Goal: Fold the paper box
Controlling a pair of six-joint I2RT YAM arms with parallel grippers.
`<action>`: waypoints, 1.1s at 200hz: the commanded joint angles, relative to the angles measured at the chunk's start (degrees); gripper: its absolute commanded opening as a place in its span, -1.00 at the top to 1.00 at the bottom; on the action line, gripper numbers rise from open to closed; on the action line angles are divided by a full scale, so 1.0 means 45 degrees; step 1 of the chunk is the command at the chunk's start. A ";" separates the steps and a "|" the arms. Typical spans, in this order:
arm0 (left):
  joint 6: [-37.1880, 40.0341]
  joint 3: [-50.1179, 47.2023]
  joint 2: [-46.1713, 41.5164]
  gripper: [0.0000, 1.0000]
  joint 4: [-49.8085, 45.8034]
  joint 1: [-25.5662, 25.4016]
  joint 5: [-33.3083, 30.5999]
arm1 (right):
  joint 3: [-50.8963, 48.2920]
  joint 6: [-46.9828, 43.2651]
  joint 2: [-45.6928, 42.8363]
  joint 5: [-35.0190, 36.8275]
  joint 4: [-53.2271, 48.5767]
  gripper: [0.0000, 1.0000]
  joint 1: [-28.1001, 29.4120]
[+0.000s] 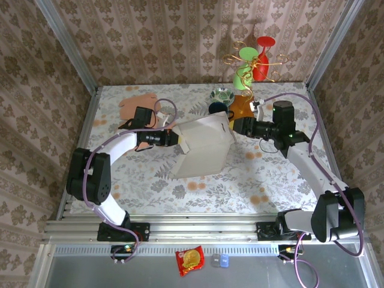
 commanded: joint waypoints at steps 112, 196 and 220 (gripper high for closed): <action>0.0078 0.0663 0.0237 1.00 -0.0679 0.0100 0.0420 | 0.2103 -0.2644 0.1260 0.1121 -0.2595 0.17 0.1365; 0.0200 0.0476 -0.0072 1.00 -0.0826 0.0099 0.0121 | 0.2720 -0.3903 0.0993 0.4489 -0.3994 0.35 0.2239; 0.0224 0.0481 -0.0099 1.00 -0.0850 0.0098 0.0110 | 0.2712 -0.4047 0.0881 0.4856 -0.4033 0.43 0.2250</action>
